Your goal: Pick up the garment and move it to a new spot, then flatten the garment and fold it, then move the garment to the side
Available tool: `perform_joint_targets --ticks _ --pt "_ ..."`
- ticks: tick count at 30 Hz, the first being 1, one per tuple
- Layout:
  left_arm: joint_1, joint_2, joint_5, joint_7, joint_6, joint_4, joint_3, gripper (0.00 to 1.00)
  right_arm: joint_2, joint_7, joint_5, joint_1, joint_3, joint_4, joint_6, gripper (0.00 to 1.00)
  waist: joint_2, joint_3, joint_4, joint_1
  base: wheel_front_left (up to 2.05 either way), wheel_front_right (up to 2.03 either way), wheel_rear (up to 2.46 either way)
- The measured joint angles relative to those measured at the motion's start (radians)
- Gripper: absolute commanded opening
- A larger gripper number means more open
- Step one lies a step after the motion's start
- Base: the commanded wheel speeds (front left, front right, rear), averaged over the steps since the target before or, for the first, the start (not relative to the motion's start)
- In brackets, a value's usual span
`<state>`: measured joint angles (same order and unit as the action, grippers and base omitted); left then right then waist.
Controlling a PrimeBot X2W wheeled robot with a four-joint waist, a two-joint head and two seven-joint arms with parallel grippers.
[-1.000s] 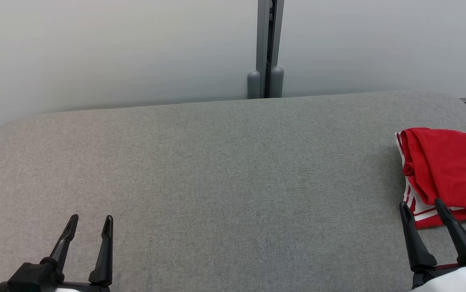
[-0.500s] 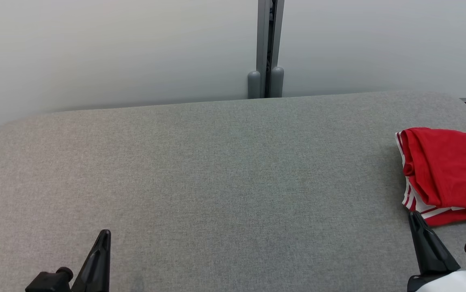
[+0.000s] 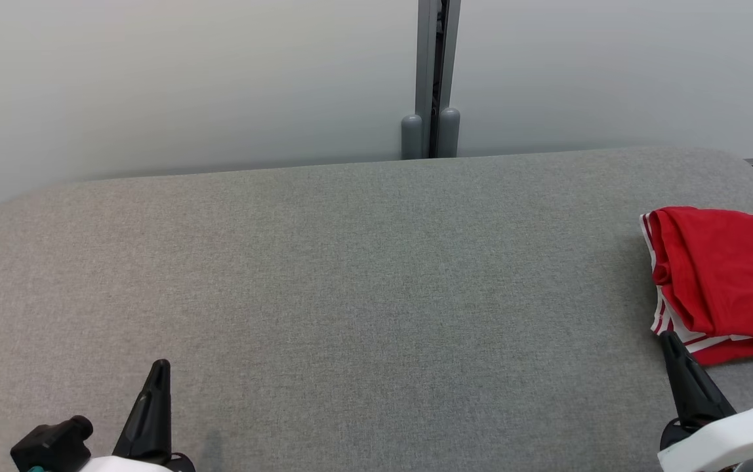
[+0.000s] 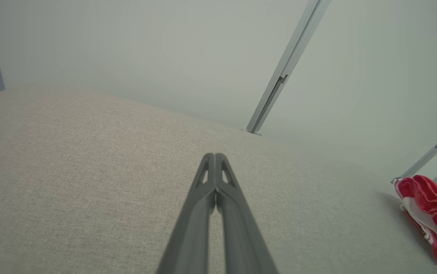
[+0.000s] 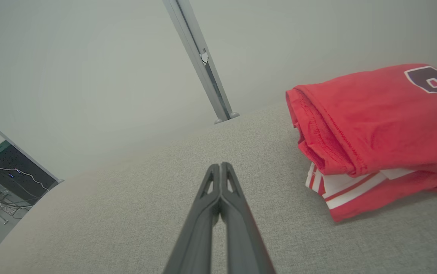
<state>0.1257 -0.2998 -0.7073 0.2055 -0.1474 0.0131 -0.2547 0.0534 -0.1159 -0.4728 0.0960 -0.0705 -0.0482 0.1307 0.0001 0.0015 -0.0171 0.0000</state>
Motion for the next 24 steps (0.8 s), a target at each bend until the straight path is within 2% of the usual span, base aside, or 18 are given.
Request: perform_joint_targets --ticks 24 --pt "-0.08 0.075 -0.289 -0.02 0.086 0.086 0.072 0.0 0.012 -0.06 -0.348 -0.144 -0.045 0.177 0.0 0.0 0.0 0.001 0.004 0.0 0.0 0.0 0.0"
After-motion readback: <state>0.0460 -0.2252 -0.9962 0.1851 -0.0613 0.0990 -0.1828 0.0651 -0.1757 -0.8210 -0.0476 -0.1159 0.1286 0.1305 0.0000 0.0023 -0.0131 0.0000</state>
